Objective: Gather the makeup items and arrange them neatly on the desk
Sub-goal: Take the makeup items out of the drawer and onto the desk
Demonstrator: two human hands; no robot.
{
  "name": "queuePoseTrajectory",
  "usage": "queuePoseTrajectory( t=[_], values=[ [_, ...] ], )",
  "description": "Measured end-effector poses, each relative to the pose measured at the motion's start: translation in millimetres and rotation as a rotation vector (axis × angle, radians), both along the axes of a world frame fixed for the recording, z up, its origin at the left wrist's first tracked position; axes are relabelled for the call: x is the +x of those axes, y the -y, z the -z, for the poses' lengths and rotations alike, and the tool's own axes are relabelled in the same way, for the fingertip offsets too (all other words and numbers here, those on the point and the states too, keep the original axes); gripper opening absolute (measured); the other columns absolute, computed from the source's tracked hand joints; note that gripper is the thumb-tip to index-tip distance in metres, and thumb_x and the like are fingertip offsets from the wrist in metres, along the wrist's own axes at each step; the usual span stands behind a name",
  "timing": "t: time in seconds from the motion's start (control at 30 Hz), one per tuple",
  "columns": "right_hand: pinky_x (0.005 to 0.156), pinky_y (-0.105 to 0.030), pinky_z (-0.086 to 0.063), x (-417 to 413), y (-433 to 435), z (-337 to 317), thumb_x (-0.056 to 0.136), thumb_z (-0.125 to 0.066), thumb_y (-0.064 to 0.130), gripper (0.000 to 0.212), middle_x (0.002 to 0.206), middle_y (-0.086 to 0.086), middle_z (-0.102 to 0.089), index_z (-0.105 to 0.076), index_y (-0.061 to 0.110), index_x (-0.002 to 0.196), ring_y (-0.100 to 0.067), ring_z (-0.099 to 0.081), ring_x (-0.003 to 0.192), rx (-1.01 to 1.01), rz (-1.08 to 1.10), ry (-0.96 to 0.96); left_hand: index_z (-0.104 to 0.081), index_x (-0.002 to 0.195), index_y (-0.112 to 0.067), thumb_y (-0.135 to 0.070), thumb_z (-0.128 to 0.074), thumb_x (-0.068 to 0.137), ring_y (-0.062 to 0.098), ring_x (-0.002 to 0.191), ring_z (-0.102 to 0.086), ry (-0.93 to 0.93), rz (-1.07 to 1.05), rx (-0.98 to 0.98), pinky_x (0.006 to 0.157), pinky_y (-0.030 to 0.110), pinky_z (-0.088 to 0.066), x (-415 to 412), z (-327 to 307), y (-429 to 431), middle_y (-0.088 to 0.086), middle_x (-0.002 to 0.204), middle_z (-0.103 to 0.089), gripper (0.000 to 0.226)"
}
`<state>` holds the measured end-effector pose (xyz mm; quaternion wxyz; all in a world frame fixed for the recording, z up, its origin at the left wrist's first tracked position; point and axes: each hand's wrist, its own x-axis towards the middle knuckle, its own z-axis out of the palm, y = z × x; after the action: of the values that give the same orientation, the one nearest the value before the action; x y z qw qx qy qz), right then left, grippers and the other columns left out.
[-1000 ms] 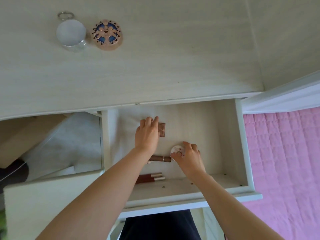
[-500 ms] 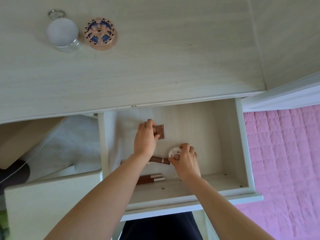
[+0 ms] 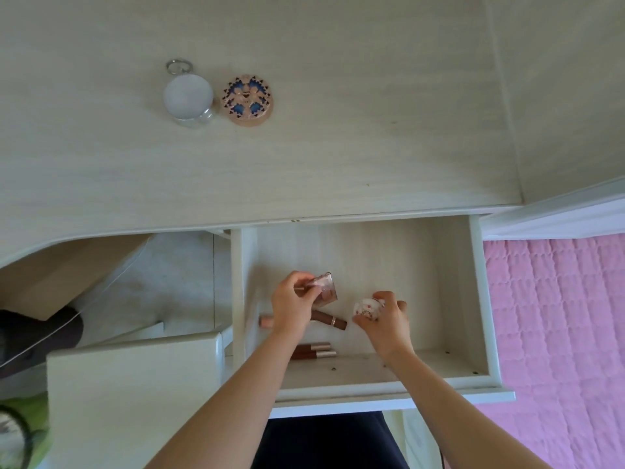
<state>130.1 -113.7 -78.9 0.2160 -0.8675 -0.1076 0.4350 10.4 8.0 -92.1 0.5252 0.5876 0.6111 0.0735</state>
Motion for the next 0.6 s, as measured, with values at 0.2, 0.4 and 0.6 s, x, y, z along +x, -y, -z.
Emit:
queuePoseTrajectory(
  t=[0.2, 0.4, 0.6],
  values=[
    [0.082, -0.028, -0.045, 1, -11, -39, 0.076, -0.077, 0.027, 0.059, 0.120, -0.006, -0.045, -0.049, 0.022, 0.129, -0.020, -0.053, 0.092, 0.047, 0.007, 0.003, -0.070, 0.096, -0.023, -0.011, -0.072, 0.082, 0.010, 0.093, -0.065, 0.100, -0.097, -0.029, 0.084, 0.040, -0.056, -20, -39, 0, -0.007, 0.096, -0.069, 0.018],
    [0.072, -0.022, -0.048, -7, -29, -82, 0.075, -0.077, 0.037, 0.054, 0.113, 0.001, -0.059, -0.055, 0.029, 0.124, -0.015, -0.062, 0.092, 0.214, 0.023, -0.009, -0.067, 0.108, -0.022, -0.010, -0.071, 0.084, 0.016, 0.085, -0.067, 0.246, -0.243, -0.044, 0.067, 0.024, -0.056, -39, -85, -17, 0.004, 0.098, -0.068, 0.027],
    [0.064, -0.017, -0.049, -18, -64, -119, 0.076, -0.078, 0.032, 0.049, 0.106, 0.005, -0.064, -0.058, 0.031, 0.121, -0.010, -0.066, 0.082, 0.325, 0.036, -0.064, -0.065, 0.105, -0.012, -0.005, -0.071, 0.083, 0.019, 0.079, -0.069, 0.330, -0.362, 0.038, 0.063, 0.024, -0.057, -55, -121, -47, 0.008, 0.089, -0.069, 0.024]
  ],
)
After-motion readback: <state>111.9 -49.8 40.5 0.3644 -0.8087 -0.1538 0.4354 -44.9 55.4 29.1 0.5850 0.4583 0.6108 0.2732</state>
